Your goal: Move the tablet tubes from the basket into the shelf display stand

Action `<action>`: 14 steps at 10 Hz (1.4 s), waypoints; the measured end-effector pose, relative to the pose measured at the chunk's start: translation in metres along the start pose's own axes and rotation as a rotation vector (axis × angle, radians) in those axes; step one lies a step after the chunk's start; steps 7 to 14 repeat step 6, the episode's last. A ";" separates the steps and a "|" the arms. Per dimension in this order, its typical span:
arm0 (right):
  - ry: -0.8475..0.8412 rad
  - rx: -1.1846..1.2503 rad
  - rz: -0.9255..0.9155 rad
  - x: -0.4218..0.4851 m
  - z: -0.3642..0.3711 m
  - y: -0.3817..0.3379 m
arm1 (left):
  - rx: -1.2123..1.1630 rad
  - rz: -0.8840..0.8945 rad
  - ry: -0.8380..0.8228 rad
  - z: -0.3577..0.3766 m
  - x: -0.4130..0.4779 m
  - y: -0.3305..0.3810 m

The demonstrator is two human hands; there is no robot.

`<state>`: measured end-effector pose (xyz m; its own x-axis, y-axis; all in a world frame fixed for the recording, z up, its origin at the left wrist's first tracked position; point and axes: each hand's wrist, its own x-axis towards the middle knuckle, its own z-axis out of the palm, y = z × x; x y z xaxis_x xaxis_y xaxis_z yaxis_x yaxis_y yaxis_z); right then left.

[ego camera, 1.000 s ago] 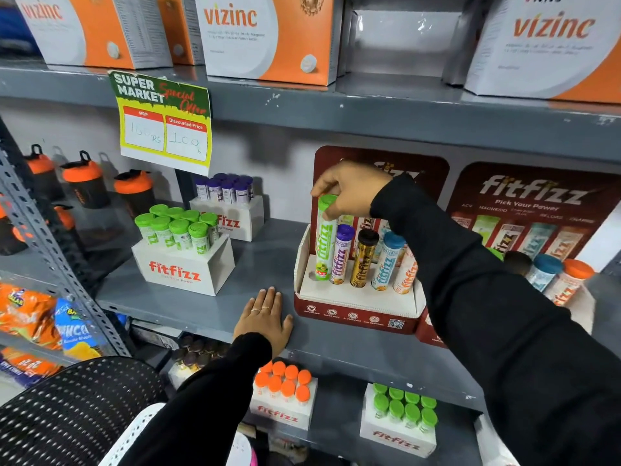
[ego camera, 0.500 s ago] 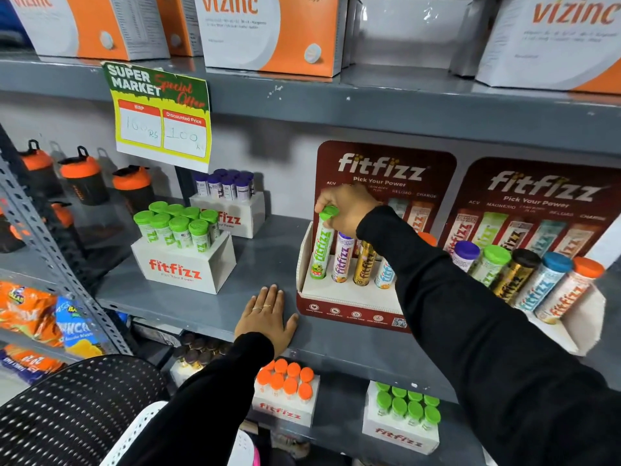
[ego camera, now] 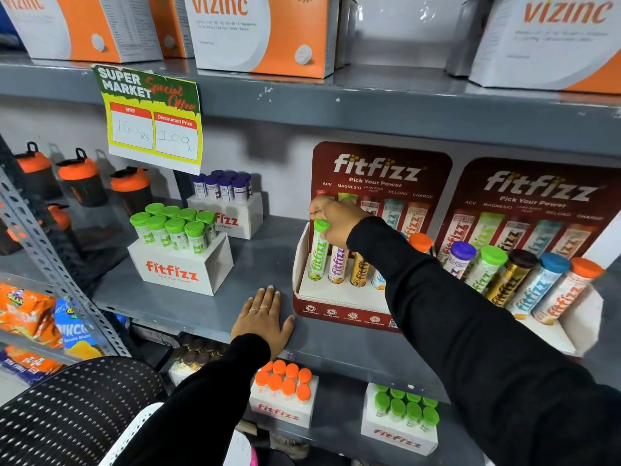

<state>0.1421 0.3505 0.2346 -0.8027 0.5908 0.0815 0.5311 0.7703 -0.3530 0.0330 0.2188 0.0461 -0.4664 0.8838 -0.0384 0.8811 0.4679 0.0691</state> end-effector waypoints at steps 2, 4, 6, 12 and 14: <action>-0.039 0.044 0.022 0.003 -0.002 -0.001 | 0.004 -0.005 -0.005 -0.002 -0.002 0.002; -0.049 0.028 -0.013 -0.008 -0.002 -0.007 | 0.013 -0.008 -0.029 -0.004 -0.002 0.002; 0.219 -0.266 -0.292 -0.051 0.003 -0.004 | -0.015 -0.042 0.061 -0.007 -0.007 0.010; 0.219 -0.266 -0.292 -0.051 0.003 -0.004 | -0.015 -0.042 0.061 -0.007 -0.007 0.010; 0.219 -0.266 -0.292 -0.051 0.003 -0.004 | -0.015 -0.042 0.061 -0.007 -0.007 0.010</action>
